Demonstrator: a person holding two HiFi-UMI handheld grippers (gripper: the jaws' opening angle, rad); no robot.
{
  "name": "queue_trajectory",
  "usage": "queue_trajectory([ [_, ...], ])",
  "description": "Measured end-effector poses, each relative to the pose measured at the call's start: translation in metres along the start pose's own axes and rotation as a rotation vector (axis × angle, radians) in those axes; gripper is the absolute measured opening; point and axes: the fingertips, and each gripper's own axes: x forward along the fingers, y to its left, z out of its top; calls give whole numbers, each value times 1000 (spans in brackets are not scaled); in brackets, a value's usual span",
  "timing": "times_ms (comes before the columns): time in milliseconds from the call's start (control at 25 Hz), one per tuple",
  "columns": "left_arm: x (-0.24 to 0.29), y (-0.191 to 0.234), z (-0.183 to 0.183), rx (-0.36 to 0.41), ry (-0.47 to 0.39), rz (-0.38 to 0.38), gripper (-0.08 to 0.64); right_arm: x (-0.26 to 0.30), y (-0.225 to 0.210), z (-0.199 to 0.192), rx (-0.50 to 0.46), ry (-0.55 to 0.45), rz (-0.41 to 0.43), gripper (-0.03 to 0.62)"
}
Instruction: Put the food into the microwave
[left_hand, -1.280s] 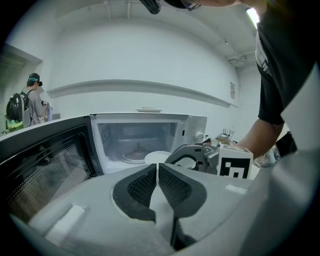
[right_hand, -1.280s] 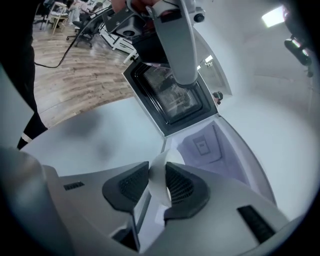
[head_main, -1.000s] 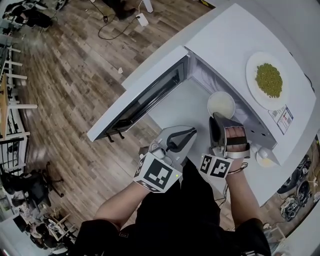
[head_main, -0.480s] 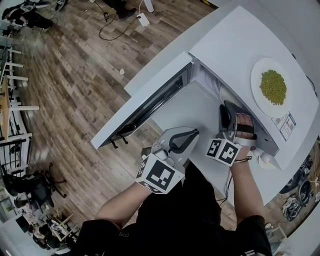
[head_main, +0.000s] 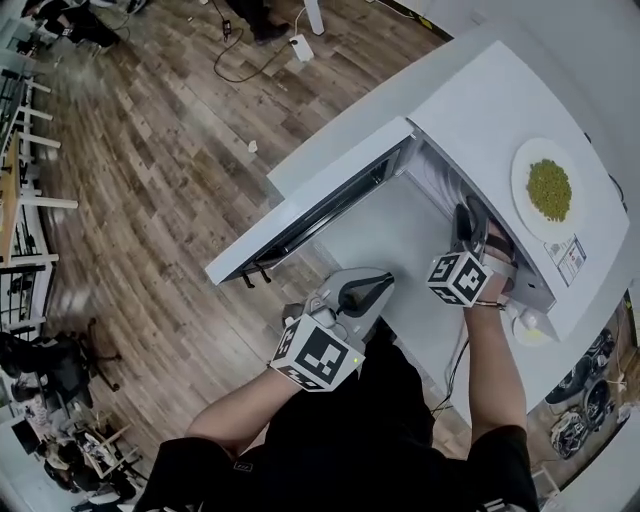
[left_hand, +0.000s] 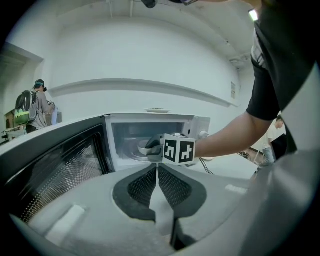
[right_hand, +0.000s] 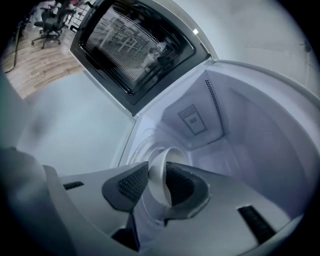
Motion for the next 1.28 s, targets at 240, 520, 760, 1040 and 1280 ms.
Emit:
queue_trajectory([
  [240, -20, 10, 7, -2, -44, 29, 21, -1, -5, 9, 59, -16, 40, 129],
  [520, -57, 15, 0, -47, -76, 20, 21, -83, -7, 55, 244, -151, 69, 163],
  [760, -87, -1, 18, -40, -128, -39, 21, -199, 31, 72, 504, -245, 195, 128],
  [1040, -113, -40, 39, -11, -149, -66, 21, -284, 74, 60, 523, -277, 335, 114],
  [1280, -133, -124, 64, 29, -199, -84, 21, -372, 71, 41, 746, -436, 352, 83],
])
